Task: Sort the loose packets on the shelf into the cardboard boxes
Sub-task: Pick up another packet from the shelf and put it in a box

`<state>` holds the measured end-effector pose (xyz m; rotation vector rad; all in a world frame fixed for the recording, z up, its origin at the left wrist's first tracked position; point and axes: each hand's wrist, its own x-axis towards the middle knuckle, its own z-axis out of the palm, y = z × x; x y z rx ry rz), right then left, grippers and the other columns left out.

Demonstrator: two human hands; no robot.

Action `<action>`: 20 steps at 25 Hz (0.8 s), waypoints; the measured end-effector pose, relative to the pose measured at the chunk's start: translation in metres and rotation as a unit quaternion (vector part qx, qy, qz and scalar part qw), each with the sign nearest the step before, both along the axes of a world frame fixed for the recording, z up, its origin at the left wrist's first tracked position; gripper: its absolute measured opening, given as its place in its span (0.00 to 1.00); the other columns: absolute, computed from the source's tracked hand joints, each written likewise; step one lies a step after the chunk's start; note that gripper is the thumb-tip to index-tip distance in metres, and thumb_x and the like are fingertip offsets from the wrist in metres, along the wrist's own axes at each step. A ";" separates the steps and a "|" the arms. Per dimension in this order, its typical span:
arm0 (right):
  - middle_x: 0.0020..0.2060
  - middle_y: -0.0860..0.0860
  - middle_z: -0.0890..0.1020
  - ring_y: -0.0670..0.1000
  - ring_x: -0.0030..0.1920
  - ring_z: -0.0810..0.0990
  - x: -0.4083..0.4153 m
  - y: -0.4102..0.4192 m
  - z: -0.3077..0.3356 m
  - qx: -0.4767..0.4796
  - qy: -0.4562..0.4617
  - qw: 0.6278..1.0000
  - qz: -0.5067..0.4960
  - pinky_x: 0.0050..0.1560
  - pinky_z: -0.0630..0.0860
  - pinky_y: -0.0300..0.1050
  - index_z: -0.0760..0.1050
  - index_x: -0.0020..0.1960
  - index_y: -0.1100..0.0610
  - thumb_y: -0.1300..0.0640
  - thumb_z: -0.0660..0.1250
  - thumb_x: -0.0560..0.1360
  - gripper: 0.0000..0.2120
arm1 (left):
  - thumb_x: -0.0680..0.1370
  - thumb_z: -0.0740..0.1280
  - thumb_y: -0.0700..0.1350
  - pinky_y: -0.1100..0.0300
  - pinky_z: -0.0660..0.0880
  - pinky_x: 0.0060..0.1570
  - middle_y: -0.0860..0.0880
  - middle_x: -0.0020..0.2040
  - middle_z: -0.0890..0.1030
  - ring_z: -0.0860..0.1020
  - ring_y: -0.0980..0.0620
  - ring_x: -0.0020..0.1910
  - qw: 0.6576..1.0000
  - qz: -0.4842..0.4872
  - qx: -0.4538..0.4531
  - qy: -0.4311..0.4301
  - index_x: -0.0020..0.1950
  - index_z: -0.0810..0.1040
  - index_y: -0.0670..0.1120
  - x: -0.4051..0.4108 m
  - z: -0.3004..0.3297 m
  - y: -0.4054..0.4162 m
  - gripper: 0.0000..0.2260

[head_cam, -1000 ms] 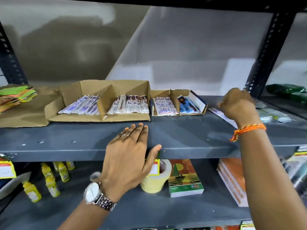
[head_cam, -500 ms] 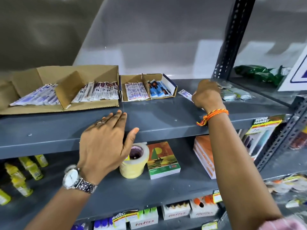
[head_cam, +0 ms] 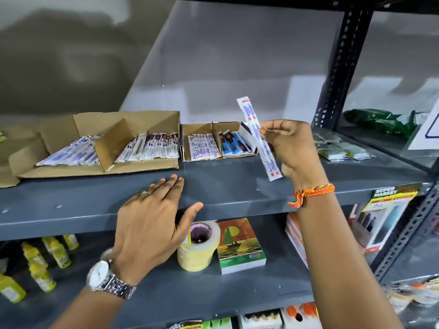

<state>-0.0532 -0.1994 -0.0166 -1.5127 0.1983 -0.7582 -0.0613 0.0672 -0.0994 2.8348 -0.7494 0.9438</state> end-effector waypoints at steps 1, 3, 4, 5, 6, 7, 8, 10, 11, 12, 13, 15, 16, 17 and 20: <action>0.36 0.56 0.85 0.43 0.26 0.81 -0.001 0.009 0.002 0.027 -0.012 0.999 0.022 0.27 0.75 0.34 0.81 0.45 0.63 0.69 0.69 0.75 0.04 | 0.80 0.50 0.64 0.52 0.76 0.55 0.44 0.66 0.80 0.78 0.45 0.65 1.000 0.002 0.003 0.002 0.68 0.77 0.42 0.000 0.000 0.001 0.32; 0.35 0.55 0.85 0.42 0.26 0.80 -0.003 0.025 0.004 0.043 -0.028 0.997 0.050 0.25 0.73 0.32 0.81 0.47 0.64 0.70 0.69 0.74 0.04 | 0.80 0.49 0.66 0.51 0.76 0.56 0.43 0.66 0.80 0.77 0.44 0.66 1.000 0.011 0.006 0.004 0.68 0.77 0.41 0.001 0.001 0.005 0.34; 0.35 0.54 0.86 0.43 0.27 0.81 -0.004 0.031 0.004 0.042 -0.033 0.996 0.065 0.26 0.74 0.33 0.81 0.48 0.64 0.70 0.70 0.74 0.05 | 0.80 0.48 0.66 0.50 0.76 0.56 0.43 0.66 0.80 0.77 0.44 0.66 1.000 0.014 0.005 0.005 0.67 0.77 0.41 0.002 0.002 0.008 0.35; 0.33 0.52 0.86 0.43 0.28 0.82 -0.006 0.036 0.004 0.036 -0.038 0.995 0.081 0.27 0.75 0.34 0.82 0.47 0.63 0.70 0.70 0.74 0.05 | 0.80 0.47 0.67 0.50 0.77 0.56 0.43 0.66 0.80 0.77 0.44 0.66 1.000 0.016 0.005 0.006 0.67 0.77 0.41 0.002 0.002 0.010 0.36; 0.33 0.50 0.86 0.44 0.30 0.83 -0.007 0.041 0.003 0.027 -0.042 0.994 0.094 0.29 0.76 0.36 0.82 0.47 0.61 0.69 0.70 0.74 0.06 | 0.80 0.47 0.68 0.49 0.77 0.56 0.43 0.66 0.80 0.77 0.44 0.66 1.000 0.019 0.007 0.007 0.67 0.77 0.41 0.002 0.002 0.012 0.36; 0.32 0.49 0.86 0.46 0.32 0.84 -0.008 0.045 0.004 0.016 -0.044 0.994 0.103 0.31 0.78 0.37 0.82 0.45 0.59 0.69 0.71 0.74 0.06 | 0.80 0.48 0.68 0.49 0.77 0.56 0.43 0.66 0.79 0.77 0.43 0.66 1.000 0.021 0.010 0.009 0.68 0.77 0.41 0.002 0.002 0.014 0.36; 0.33 0.49 0.87 0.47 0.33 0.84 -0.009 0.048 0.004 0.008 -0.044 0.993 0.109 0.33 0.79 0.40 0.82 0.44 0.58 0.69 0.71 0.74 0.07 | 0.80 0.48 0.68 0.49 0.77 0.56 0.43 0.67 0.79 0.77 0.43 0.66 1.000 0.022 0.013 0.011 0.68 0.77 0.41 0.002 0.002 0.014 0.36; 0.34 0.50 0.87 0.49 0.35 0.85 -0.009 0.053 0.003 0.001 -0.043 0.992 0.117 0.39 0.81 0.45 0.82 0.43 0.56 0.68 0.71 0.74 0.08 | 0.80 0.48 0.67 0.50 0.76 0.57 0.43 0.67 0.79 0.77 0.44 0.66 0.999 0.024 0.016 0.015 0.68 0.77 0.41 0.002 0.001 0.013 0.36; 0.35 0.51 0.87 0.50 0.36 0.85 -0.008 0.054 0.002 -0.003 -0.042 0.992 0.121 0.40 0.81 0.46 0.82 0.43 0.56 0.68 0.71 0.74 0.08 | 0.80 0.48 0.67 0.50 0.76 0.57 0.43 0.67 0.79 0.78 0.44 0.65 0.999 0.025 0.016 0.016 0.68 0.77 0.41 0.001 0.000 0.013 0.36; 0.36 0.51 0.87 0.49 0.36 0.85 -0.007 0.055 0.001 -0.006 -0.042 0.991 0.126 0.40 0.82 0.46 0.82 0.43 0.56 0.68 0.71 0.74 0.08 | 0.80 0.48 0.67 0.50 0.76 0.57 0.43 0.67 0.79 0.78 0.44 0.65 0.999 0.026 0.016 0.015 0.68 0.77 0.41 0.002 0.000 0.013 0.36; 0.35 0.51 0.87 0.49 0.35 0.85 -0.005 0.055 0.001 -0.008 -0.042 0.990 0.132 0.38 0.82 0.44 0.82 0.42 0.56 0.68 0.71 0.73 0.08 | 0.80 0.48 0.67 0.50 0.76 0.57 0.43 0.67 0.79 0.78 0.44 0.65 0.999 0.026 0.016 0.015 0.68 0.77 0.41 0.002 0.000 0.014 0.36; 0.33 0.51 0.87 0.47 0.32 0.85 0.004 0.053 0.004 -0.005 -0.045 0.990 0.135 0.32 0.80 0.40 0.82 0.42 0.57 0.68 0.71 0.73 0.07 | 0.81 0.48 0.67 0.50 0.77 0.57 0.43 0.66 0.79 0.78 0.44 0.65 0.999 0.026 0.018 0.016 0.68 0.77 0.41 0.002 0.000 0.014 0.35; 0.32 0.50 0.87 0.46 0.30 0.84 0.013 0.050 0.008 -0.007 -0.044 0.991 0.124 0.30 0.79 0.38 0.81 0.42 0.57 0.69 0.71 0.73 0.07 | 0.81 0.48 0.67 0.50 0.77 0.57 0.43 0.66 0.80 0.78 0.44 0.64 0.999 0.026 0.018 0.015 0.67 0.77 0.41 0.002 0.000 0.014 0.35; 0.31 0.51 0.86 0.46 0.29 0.84 0.025 0.047 0.014 -0.020 -0.037 0.994 0.105 0.29 0.78 0.38 0.80 0.41 0.57 0.69 0.71 0.73 0.08 | 0.81 0.48 0.67 0.50 0.77 0.56 0.42 0.66 0.80 0.79 0.43 0.64 0.999 0.026 0.017 0.014 0.67 0.77 0.40 0.002 0.000 0.014 0.35; 0.40 0.60 0.86 0.53 0.33 0.84 0.076 0.044 0.035 -0.100 0.033 0.993 0.053 0.37 0.83 0.48 0.78 0.42 0.57 0.70 0.73 0.70 0.09 | 0.81 0.47 0.67 0.49 0.76 0.58 0.41 0.66 0.80 0.79 0.42 0.63 0.999 0.028 0.014 0.020 0.67 0.77 0.40 0.001 0.001 0.013 0.36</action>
